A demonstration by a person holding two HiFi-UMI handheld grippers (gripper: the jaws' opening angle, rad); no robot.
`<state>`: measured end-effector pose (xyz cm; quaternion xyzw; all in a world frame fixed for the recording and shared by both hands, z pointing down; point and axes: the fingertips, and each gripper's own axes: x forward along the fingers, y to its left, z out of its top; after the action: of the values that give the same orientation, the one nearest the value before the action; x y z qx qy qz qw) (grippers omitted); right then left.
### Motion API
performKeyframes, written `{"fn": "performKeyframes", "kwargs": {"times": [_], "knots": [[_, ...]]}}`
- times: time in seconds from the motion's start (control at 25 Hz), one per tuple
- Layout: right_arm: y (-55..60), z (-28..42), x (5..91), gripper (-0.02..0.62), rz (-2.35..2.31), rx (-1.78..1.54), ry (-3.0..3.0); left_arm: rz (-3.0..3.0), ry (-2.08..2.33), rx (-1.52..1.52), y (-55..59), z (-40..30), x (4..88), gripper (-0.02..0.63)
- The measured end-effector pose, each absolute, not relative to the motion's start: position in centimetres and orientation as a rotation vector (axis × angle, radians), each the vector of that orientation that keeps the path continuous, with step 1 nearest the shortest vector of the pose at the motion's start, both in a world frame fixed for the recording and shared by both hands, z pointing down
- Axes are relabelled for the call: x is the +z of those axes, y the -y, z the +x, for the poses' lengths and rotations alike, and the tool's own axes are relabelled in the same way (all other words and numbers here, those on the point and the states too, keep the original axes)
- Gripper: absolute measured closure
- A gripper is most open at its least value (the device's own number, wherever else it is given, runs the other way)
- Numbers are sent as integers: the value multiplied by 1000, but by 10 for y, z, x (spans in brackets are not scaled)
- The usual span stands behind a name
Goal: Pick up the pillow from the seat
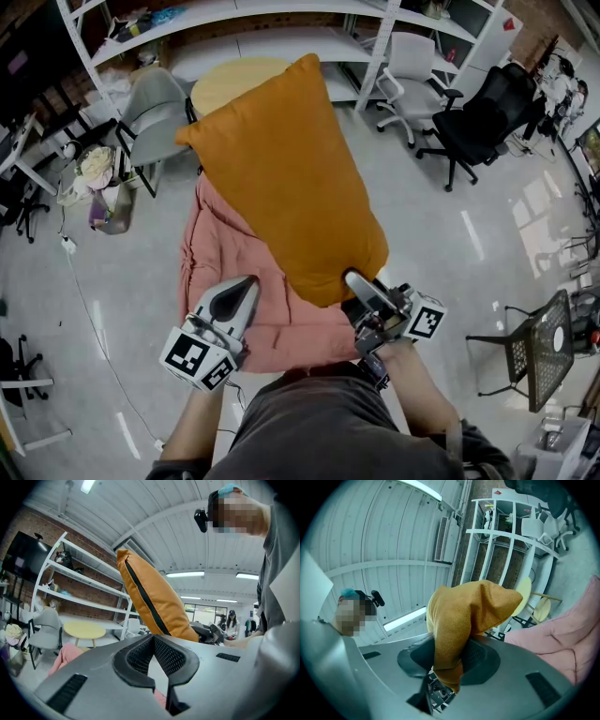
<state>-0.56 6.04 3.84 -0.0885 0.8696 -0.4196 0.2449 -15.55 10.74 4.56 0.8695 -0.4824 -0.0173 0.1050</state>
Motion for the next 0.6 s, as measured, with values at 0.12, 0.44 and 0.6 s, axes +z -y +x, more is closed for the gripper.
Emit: {"fn": "performKeyframes", "kwargs": {"times": [0.12, 0.44, 0.6], "knots": [[-59, -6, 41, 485, -236, -1142, -2381, 2564, 1419, -48, -104, -156, 48, 595], [-55, -3, 40, 485, -225, -1139, -2376, 2571, 1414, -45, -98, -152, 48, 595], [-57, -2, 41, 485, -221, -1141, -2366, 2578, 1413, -45, -100, -150, 49, 595]]}}
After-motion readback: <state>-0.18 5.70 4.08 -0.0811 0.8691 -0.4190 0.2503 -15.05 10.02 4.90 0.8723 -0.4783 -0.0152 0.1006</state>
